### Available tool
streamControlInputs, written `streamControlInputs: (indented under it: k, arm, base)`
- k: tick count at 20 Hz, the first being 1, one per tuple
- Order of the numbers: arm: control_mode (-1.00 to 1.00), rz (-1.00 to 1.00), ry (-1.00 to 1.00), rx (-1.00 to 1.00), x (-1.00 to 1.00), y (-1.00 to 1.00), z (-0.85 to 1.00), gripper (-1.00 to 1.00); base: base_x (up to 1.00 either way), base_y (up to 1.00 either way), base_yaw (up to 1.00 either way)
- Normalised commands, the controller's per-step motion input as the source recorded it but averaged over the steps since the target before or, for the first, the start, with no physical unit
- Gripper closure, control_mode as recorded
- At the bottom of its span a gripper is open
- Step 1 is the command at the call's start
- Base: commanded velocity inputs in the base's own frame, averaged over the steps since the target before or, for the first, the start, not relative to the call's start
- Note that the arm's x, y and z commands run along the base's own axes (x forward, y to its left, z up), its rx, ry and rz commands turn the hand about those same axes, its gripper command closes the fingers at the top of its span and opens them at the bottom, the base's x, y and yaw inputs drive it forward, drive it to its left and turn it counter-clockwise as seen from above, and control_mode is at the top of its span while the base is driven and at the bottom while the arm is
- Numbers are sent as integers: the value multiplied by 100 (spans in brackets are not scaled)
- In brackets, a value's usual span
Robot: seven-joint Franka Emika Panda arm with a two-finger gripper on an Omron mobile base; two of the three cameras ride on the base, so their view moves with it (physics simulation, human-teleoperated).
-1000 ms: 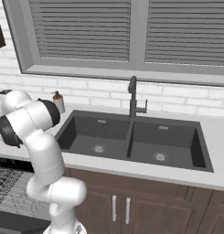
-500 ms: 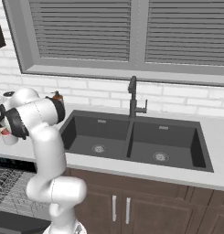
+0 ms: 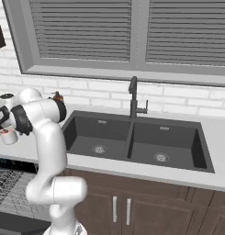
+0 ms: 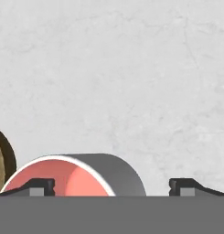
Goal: Pick up the cup and bowl from the counter, place them in the dishwasher, and close the dishwasher door.
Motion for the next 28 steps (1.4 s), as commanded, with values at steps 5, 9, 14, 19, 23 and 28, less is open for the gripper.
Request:
streamControlInputs:
  k: [5, 9, 14, 19, 23, 28]
  arm:
    - [-100, 0, 0, -1, 0, 0, -28, -100]
    - [-100, 0, 0, -1, 0, 0, -28, 100]
    - [-100, 0, 0, 0, -4, -1, -18, 100]
    - [-100, 0, -3, 0, -21, -7, -9, 100]
    - [-100, 0, -10, 0, -54, -11, -3, 100]
    - [-100, 0, -22, 1, -98, -13, 12, 100]
  base:
    - [0, 0, 0]
    - [0, 0, 0]
    - [0, 0, 0]
    - [0, 0, 0]
    - [0, 0, 0]
    - [0, 0, 0]
